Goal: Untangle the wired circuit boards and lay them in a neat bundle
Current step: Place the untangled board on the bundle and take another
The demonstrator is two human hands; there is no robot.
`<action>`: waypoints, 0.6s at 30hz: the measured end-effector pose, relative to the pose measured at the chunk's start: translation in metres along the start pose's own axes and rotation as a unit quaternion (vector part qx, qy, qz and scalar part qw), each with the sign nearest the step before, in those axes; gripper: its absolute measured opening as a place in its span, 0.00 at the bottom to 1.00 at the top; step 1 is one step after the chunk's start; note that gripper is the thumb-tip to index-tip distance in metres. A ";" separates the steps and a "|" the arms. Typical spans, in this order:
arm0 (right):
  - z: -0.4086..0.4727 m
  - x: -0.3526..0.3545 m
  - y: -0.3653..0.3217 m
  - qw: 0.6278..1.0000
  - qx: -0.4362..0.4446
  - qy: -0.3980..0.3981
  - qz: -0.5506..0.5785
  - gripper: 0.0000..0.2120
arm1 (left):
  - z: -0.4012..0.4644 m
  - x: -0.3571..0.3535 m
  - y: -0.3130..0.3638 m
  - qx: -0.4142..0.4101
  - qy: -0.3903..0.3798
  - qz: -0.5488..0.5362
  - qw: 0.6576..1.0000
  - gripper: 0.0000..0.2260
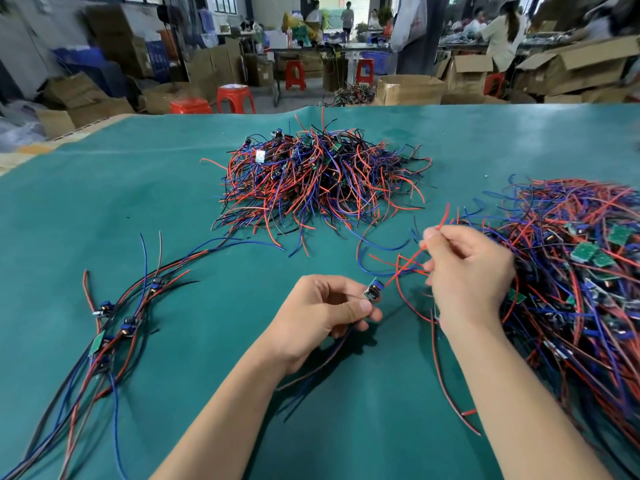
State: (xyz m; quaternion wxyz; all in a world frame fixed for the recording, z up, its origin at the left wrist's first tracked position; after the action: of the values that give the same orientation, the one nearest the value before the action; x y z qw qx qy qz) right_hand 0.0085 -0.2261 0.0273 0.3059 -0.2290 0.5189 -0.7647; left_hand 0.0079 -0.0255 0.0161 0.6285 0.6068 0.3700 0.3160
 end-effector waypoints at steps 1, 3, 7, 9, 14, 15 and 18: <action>0.004 0.005 0.001 0.999 -0.009 0.030 0.020 0.08 | 0.000 0.000 0.000 0.003 -0.004 0.002 1.000 0.03; 0.013 0.018 0.000 0.991 -0.025 0.110 0.075 0.07 | -0.001 -0.001 0.000 0.004 -0.004 0.008 1.000 0.04; 0.021 0.041 -0.011 0.968 0.031 0.245 0.042 0.08 | 0.000 0.001 -0.001 0.002 0.057 -0.029 0.998 0.04; 0.008 0.032 -0.023 0.971 0.081 0.222 -0.027 0.08 | 0.002 0.002 -0.002 0.000 0.108 -0.081 0.991 0.06; -0.049 -0.030 -0.040 0.961 0.132 -0.172 -0.170 0.19 | 0.004 0.006 -0.002 -0.018 0.141 -0.155 0.978 0.02; -0.056 -0.036 -0.039 0.950 0.125 -0.223 -0.179 0.22 | 0.004 0.006 -0.001 -0.023 0.140 -0.157 0.977 0.02; -0.059 -0.038 -0.036 0.949 0.116 -0.254 -0.147 0.21 | 0.005 0.006 -0.001 -0.027 0.122 -0.158 0.979 0.06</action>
State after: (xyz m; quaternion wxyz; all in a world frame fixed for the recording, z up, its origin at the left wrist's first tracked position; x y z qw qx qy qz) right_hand -0.0122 -0.1504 0.0390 0.3362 -0.4526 0.2925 -0.7724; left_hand 0.0157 -0.0230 0.0145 0.6368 0.4803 0.5266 0.2941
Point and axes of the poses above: each hand's wrist, its own z-axis towards the middle knuckle, its own x-axis out of the back of the hand, y = z × x, the point moved 2 cm from there along z, towards the middle knuckle, and after that the axes turned 1 degree about -y, right-handed, at the moved point
